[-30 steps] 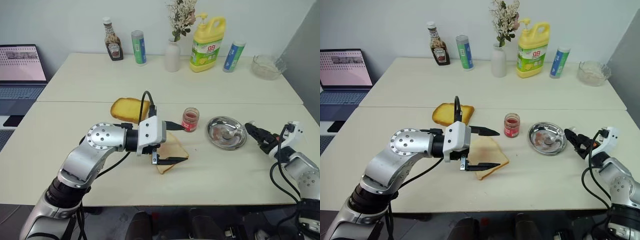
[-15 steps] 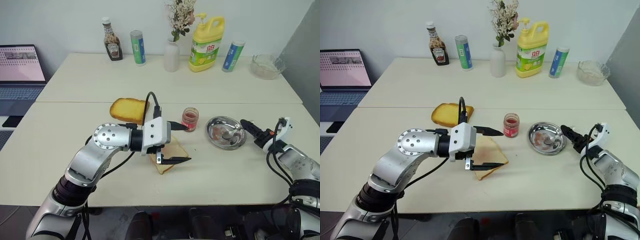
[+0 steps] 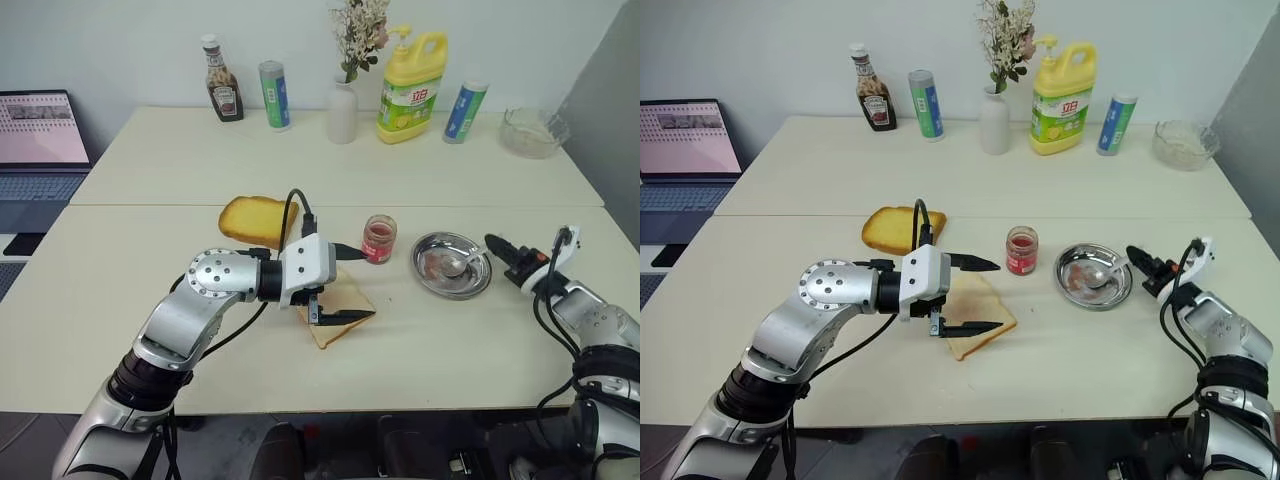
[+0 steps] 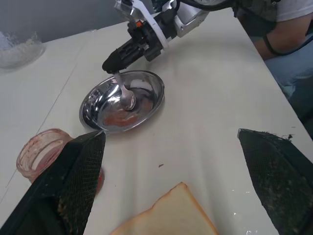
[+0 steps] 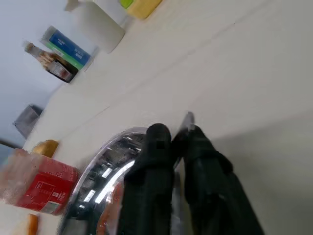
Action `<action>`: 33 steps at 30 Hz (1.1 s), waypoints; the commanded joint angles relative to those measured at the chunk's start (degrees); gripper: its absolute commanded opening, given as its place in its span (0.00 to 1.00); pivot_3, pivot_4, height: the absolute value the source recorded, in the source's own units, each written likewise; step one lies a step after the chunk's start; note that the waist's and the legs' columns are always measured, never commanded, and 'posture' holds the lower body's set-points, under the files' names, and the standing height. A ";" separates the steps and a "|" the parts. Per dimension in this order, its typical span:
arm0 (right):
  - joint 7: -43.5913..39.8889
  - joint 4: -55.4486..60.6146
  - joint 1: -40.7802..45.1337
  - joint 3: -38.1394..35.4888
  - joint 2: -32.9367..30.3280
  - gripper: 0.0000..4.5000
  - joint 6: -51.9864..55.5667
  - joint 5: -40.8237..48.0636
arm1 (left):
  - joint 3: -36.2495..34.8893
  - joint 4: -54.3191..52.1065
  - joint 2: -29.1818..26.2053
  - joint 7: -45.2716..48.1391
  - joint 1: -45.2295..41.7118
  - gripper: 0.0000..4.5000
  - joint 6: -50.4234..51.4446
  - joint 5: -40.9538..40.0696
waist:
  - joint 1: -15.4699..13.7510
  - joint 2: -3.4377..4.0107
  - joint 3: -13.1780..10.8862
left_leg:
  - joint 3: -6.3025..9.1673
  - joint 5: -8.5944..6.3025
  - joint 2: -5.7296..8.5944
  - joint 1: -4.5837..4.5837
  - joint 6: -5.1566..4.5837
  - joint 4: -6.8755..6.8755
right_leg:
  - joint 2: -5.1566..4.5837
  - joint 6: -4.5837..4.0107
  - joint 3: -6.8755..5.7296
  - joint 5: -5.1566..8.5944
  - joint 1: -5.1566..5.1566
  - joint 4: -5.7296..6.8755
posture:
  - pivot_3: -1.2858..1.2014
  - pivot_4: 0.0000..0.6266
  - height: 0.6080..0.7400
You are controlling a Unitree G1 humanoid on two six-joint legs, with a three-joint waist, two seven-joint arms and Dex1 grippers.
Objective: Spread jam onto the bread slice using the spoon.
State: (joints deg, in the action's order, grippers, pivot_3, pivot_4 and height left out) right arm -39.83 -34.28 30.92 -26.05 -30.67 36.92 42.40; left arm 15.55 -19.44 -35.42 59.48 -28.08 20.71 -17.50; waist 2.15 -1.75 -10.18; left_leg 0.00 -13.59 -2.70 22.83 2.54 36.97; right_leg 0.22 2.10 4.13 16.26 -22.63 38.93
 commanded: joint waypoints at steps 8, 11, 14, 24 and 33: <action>2.71 15.96 -2.52 -4.25 -0.41 0.01 5.68 5.33 | -6.40 0.92 0.17 -4.65 3.01 1.00 0.79 -0.76 | -0.29 0.05 -0.03 | 0.03 0.00 0.00 0.11 0.00 -0.01 | -0.01 0.00 -0.02 0.00 -0.08 0.00 | 0.52 0.24 1.00; 5.20 30.89 -4.96 -2.64 -0.37 0.01 8.31 7.66 | -10.45 0.00 -0.45 -9.09 6.17 1.00 3.04 -0.22 | -0.15 0.13 -0.07 | 0.03 0.00 -0.02 0.11 0.00 -0.05 | -0.01 0.00 -0.02 0.00 -0.14 0.02 | 0.52 0.24 1.00; 7.92 42.67 -5.71 0.18 0.00 0.01 8.37 7.81 | -13.53 -1.87 -0.90 -12.08 9.04 1.00 5.64 -0.80 | 0.15 0.15 -0.08 | 0.04 0.00 -0.05 0.17 0.00 -0.07 | 0.02 0.01 -0.01 0.00 -0.26 0.07 | 0.52 0.24 1.00; 11.51 49.07 3.56 17.00 6.32 0.01 -3.41 -5.55 | -14.85 -7.28 0.16 -16.23 12.15 1.00 12.12 -3.27 | 0.19 0.15 -0.09 | 0.00 0.00 -0.06 0.20 0.00 -0.04 | 0.02 0.13 -0.01 0.07 -0.32 0.07 | 0.52 0.24 1.00; 4.30 38.30 5.12 25.82 7.34 0.01 -16.91 -17.61 | -12.12 -8.26 1.30 -17.91 10.96 1.00 12.87 -2.54 | -0.33 0.14 -0.09 | 0.02 0.00 -0.04 0.50 0.01 -0.03 | -0.02 -0.02 -0.04 -0.02 -0.61 0.06 | 0.52 0.24 1.00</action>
State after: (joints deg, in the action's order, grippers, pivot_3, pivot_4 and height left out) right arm -33.99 4.00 34.99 -0.21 -22.81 23.88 26.68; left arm 3.25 -24.96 -34.30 41.92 -16.16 33.83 -20.03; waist 1.81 -1.61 -10.26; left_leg 0.03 -13.59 -2.73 23.33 2.54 36.94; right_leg 0.20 2.08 4.08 16.24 -23.23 38.99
